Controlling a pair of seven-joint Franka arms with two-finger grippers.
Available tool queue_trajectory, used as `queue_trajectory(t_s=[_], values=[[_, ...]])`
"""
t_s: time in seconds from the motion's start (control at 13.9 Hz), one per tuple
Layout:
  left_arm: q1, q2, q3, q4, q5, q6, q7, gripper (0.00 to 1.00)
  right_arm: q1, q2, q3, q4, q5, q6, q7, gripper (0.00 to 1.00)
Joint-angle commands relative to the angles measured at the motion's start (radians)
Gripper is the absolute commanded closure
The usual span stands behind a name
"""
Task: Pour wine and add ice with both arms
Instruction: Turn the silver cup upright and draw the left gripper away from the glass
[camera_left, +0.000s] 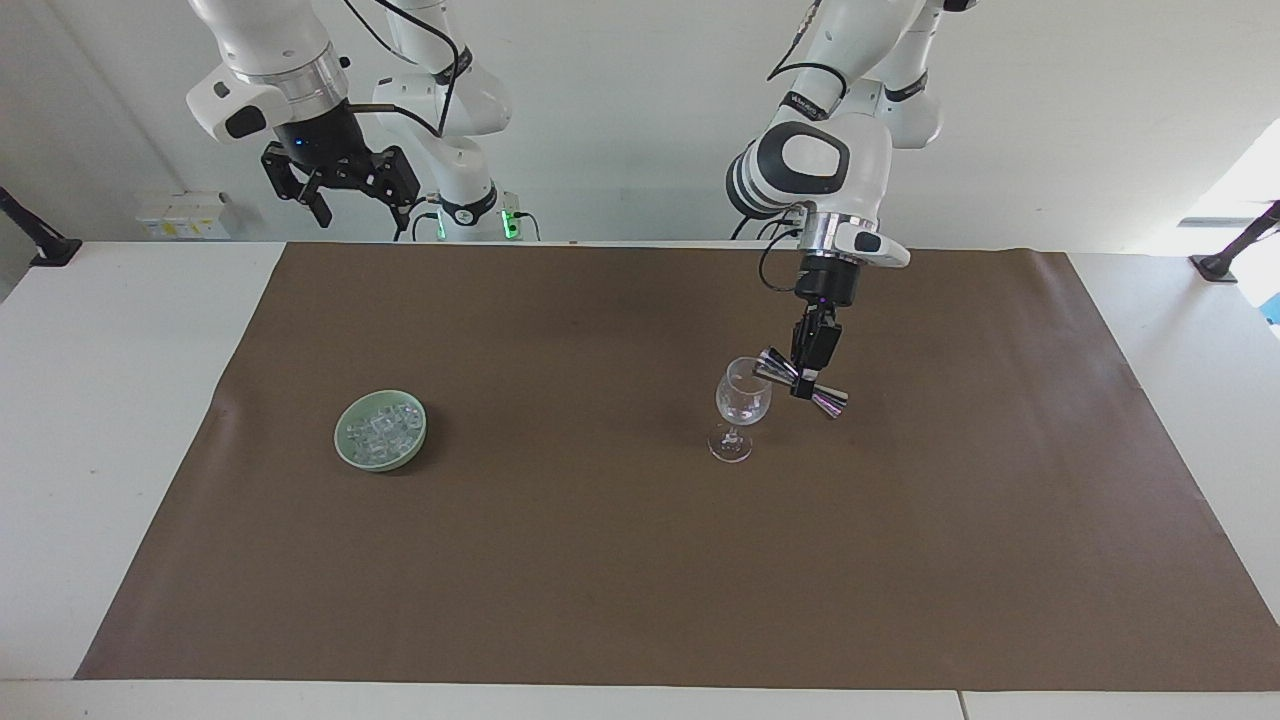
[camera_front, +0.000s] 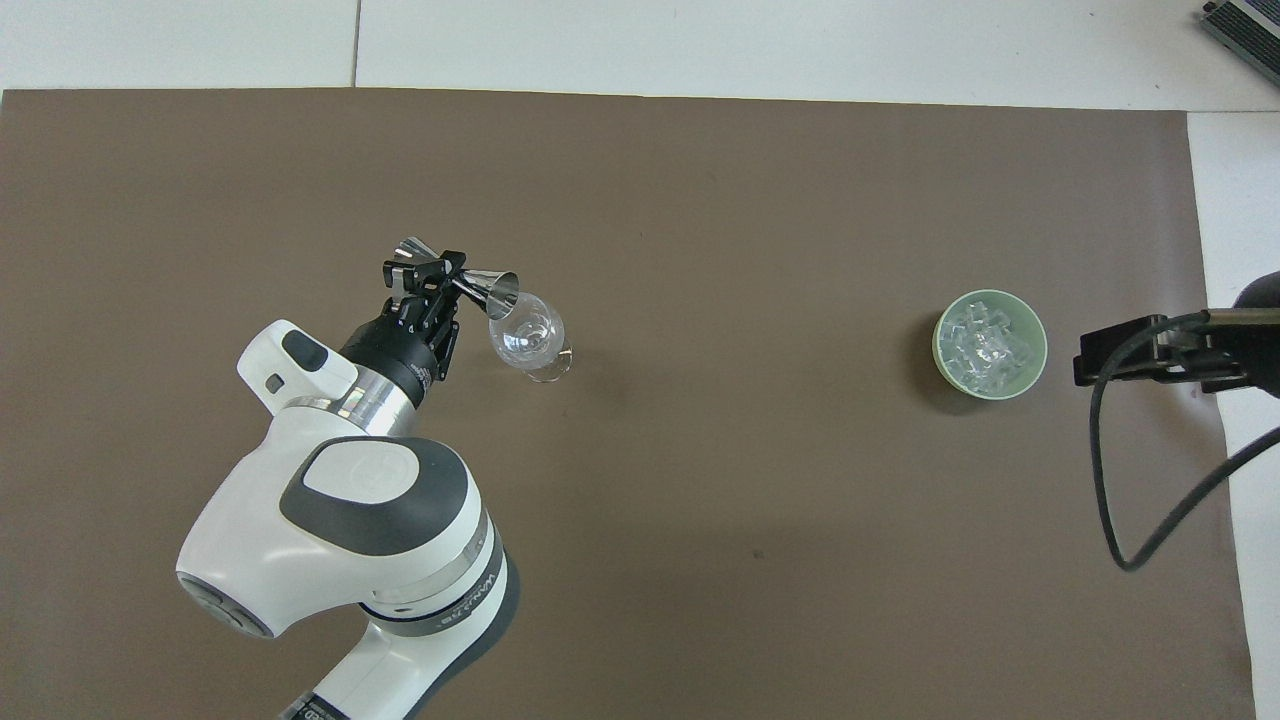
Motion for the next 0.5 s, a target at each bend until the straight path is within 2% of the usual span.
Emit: queue_trajectory(t_s=[0.0,0.43], values=[[0.029,-0.027,-0.012,0.001,-0.015,-0.031,-0.155,1.0,-0.016,-0.022,0.008,-0.024,0.015,0.002,0.008,0.0],[0.034,-0.064,-0.005,-0.023,-0.015,-0.034,-0.502,1.0,-0.016,-0.022,0.008,-0.024,0.015,0.002,0.008,0.0]])
